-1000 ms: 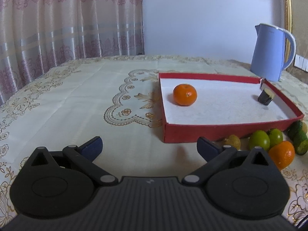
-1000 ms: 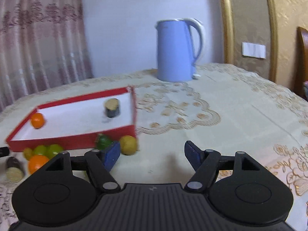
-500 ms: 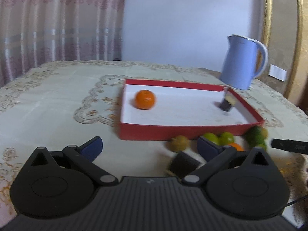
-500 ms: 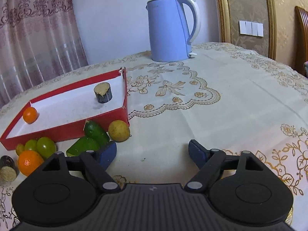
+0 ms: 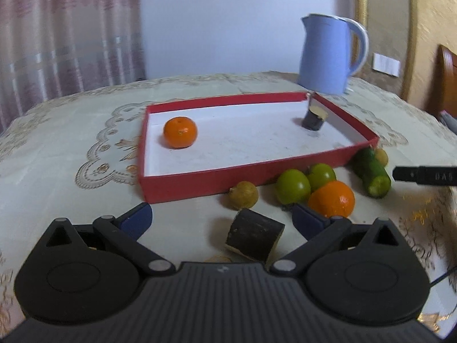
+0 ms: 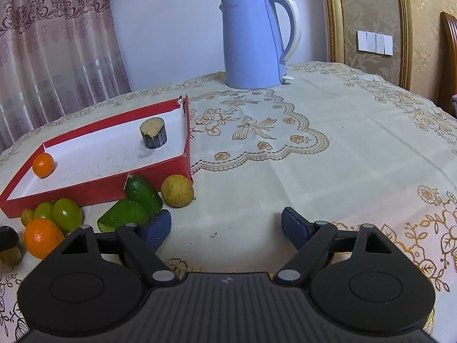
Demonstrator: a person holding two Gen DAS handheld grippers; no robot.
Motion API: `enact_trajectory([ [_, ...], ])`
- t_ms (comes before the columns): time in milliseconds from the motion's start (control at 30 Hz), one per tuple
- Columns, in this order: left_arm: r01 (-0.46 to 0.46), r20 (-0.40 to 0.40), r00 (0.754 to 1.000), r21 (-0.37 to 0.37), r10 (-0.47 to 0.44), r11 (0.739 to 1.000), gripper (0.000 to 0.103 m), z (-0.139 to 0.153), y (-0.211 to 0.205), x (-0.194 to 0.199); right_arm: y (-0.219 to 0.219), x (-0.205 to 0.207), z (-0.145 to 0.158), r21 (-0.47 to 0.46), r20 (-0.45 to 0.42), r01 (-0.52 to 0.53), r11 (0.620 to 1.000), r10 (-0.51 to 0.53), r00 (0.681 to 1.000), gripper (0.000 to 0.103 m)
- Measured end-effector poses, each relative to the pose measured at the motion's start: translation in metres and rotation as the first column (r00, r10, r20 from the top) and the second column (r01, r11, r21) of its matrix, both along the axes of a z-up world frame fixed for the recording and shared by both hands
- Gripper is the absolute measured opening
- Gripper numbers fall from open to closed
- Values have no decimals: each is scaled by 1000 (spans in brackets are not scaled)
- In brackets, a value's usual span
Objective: Organize fruits
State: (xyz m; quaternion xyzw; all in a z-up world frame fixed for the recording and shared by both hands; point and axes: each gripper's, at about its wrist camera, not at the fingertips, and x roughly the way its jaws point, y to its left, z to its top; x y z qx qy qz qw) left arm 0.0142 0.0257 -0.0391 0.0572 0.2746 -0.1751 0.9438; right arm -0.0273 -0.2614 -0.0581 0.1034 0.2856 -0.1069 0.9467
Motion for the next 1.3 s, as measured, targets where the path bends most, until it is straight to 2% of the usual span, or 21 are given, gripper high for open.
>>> enact_trajectory([
  [233, 122, 24, 992, 51, -124, 991, 99, -1, -8, 2, 2, 1, 0, -14, -9, 0, 1000, 0, 1000, 85],
  [433, 167, 10, 986, 87, -168, 982, 88, -7, -15, 1, 3, 1, -1, -21, -16, -2, 1000, 2, 1000, 85],
  [533, 178, -2, 984, 78, -179, 981, 79, -7, -14, 1, 3, 1, 0, -23, -18, -3, 1000, 3, 1000, 86],
  [600, 200, -17, 980, 82, -199, 976, 68, -8, -15, 1, 3, 1, 0, -23, -18, -3, 1000, 3, 1000, 86],
  [833, 232, -29, 973, 80, -231, 969, 59, -9, -16, -1, 3, 1, 0, -22, -18, -3, 1000, 3, 1000, 86],
  [900, 229, -29, 973, 82, -227, 970, 40, -10, -16, -1, 3, 1, 0, -23, -19, -3, 1000, 3, 1000, 86],
  [933, 224, -28, 975, 84, -222, 971, 38, -10, -16, -1, 3, 1, 0, -24, -19, -3, 1000, 3, 1000, 86],
  [1067, 200, -27, 980, 73, -199, 977, 37, -9, -14, -1, 3, 2, 0, -24, -19, -3, 1000, 3, 1000, 86],
  [1300, 67, -9, 998, 37, -67, 997, 37, -7, 1, 2, 3, 2, 0, -25, -20, -3, 1000, 3, 1000, 86],
])
